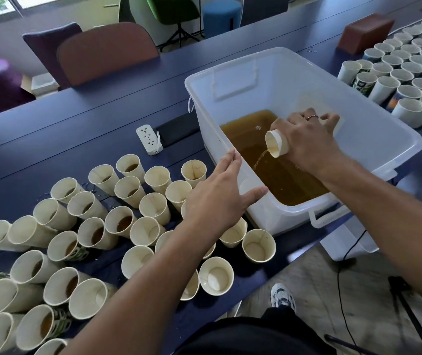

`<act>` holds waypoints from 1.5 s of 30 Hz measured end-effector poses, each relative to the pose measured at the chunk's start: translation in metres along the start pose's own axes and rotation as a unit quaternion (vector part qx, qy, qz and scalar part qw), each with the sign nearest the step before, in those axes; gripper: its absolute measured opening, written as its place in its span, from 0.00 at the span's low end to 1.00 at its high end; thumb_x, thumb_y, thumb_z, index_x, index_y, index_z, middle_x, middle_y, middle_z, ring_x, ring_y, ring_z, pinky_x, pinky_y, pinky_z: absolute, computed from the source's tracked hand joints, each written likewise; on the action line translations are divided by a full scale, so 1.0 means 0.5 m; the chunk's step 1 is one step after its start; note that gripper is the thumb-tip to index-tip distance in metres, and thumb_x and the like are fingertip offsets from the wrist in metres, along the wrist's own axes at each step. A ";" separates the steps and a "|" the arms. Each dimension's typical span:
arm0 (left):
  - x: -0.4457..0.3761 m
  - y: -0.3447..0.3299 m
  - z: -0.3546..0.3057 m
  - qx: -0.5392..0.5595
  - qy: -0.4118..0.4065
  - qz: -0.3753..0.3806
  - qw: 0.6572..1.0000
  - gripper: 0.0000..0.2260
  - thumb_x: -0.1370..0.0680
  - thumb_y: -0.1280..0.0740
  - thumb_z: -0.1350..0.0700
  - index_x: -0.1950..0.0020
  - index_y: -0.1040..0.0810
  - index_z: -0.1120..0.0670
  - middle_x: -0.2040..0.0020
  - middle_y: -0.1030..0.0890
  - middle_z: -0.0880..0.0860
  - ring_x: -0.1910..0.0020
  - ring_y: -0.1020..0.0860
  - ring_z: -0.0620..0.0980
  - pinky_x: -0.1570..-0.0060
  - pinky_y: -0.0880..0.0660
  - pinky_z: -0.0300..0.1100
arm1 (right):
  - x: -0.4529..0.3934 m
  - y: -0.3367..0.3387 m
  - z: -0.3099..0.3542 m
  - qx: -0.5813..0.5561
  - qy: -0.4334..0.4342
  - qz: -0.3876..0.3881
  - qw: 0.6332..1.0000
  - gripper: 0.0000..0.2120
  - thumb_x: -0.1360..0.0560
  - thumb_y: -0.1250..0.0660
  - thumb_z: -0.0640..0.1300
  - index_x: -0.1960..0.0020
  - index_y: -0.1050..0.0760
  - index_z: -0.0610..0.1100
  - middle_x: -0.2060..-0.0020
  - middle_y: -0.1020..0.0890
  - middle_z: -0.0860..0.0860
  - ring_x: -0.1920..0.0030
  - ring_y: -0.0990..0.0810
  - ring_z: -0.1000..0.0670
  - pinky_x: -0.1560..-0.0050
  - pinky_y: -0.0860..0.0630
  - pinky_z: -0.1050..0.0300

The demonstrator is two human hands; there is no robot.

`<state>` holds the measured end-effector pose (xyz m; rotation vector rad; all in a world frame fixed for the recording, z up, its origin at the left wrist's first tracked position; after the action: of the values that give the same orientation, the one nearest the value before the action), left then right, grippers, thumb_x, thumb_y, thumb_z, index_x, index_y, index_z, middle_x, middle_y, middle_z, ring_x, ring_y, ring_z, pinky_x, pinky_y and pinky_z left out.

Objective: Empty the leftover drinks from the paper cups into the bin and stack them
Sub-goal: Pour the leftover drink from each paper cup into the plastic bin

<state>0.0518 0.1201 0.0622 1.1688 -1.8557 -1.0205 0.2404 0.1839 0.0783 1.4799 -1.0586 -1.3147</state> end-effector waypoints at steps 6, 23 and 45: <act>0.000 0.000 -0.002 -0.001 -0.001 -0.001 1.000 0.40 0.22 0.40 0.30 0.17 0.52 0.44 0.18 0.54 0.36 0.24 0.35 0.46 0.43 0.24 0.50 | -0.001 0.020 -0.001 0.014 -0.002 -0.058 0.998 0.26 0.33 0.24 0.36 0.39 0.29 0.50 0.41 0.22 0.43 0.36 0.31 0.38 0.42 0.40 0.38; 0.004 0.004 -0.004 0.000 0.000 -0.002 1.000 0.40 0.22 0.39 0.31 0.17 0.52 0.44 0.18 0.54 0.37 0.22 0.37 0.46 0.41 0.24 0.51 | 0.003 -0.021 0.002 0.057 0.007 0.055 0.997 0.23 0.30 0.28 0.36 0.39 0.29 0.50 0.43 0.23 0.44 0.36 0.31 0.39 0.40 0.38 0.38; 0.050 0.104 0.052 0.173 0.004 -0.105 0.979 0.29 0.21 0.31 0.41 0.22 0.34 0.47 0.24 0.34 0.50 0.36 0.24 0.51 0.35 0.25 0.55 | -0.014 0.101 0.041 -0.137 -0.082 -0.060 0.985 0.35 0.30 0.24 0.58 0.31 0.33 0.46 0.33 0.31 0.37 0.31 0.35 0.33 0.33 0.42 0.32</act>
<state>0.0015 0.1180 0.1005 1.5972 -1.9869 -0.8192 0.2172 0.1758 0.1275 1.2617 -0.8603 -1.6197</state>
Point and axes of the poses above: each hand's wrist, its own x-axis away from the middle knuckle, its own y-axis out of the back of the hand, z = x × y, the point moved 8 cm from there along -x, towards the middle knuckle
